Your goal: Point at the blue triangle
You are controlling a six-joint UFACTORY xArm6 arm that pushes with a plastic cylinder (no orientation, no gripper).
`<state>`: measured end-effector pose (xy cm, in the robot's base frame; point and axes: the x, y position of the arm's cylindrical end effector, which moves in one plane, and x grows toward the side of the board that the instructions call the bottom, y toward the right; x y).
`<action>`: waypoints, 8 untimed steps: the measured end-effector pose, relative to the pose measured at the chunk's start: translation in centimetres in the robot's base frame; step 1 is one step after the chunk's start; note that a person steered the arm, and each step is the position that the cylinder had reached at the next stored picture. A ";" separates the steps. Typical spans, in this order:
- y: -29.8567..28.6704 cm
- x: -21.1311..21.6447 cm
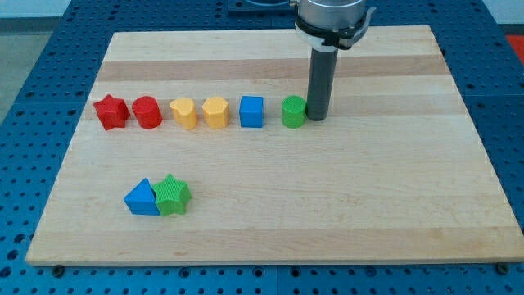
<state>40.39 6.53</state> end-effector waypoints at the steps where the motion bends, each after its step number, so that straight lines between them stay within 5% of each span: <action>1: 0.0 0.0; 4: -0.4 6.0; 8: -18.7 7.2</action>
<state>47.58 -12.17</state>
